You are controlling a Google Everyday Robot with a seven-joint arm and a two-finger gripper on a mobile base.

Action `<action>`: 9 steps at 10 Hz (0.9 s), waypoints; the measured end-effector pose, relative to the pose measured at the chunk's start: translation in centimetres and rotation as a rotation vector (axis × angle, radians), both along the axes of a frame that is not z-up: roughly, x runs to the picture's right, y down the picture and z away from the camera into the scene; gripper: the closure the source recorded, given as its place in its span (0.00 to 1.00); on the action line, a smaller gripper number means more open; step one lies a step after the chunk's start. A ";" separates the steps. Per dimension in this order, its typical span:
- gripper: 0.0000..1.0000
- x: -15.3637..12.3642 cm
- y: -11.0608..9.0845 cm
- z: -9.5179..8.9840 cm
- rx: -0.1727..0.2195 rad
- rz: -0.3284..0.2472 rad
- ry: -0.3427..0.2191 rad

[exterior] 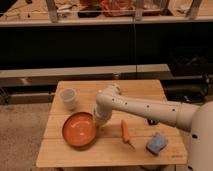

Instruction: Drag the ceramic bowl in a circle

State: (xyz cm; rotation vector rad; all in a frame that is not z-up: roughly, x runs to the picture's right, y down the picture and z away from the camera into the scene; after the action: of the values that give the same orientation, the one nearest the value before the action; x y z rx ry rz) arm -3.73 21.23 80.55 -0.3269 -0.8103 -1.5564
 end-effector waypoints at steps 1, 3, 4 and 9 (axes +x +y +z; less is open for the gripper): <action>0.99 0.5 0.5 -0.6 -0.002 -0.002 0.000; 0.99 1.9 1.9 -1.7 -0.009 -0.006 -0.001; 0.99 1.7 2.3 -2.0 -0.010 -0.012 -0.005; 0.99 -2.5 2.4 -2.3 0.022 -0.080 -0.055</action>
State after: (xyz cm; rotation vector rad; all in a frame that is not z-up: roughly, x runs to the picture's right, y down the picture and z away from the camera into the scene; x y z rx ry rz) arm -6.25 23.67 78.23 -0.3055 -0.8309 -1.6542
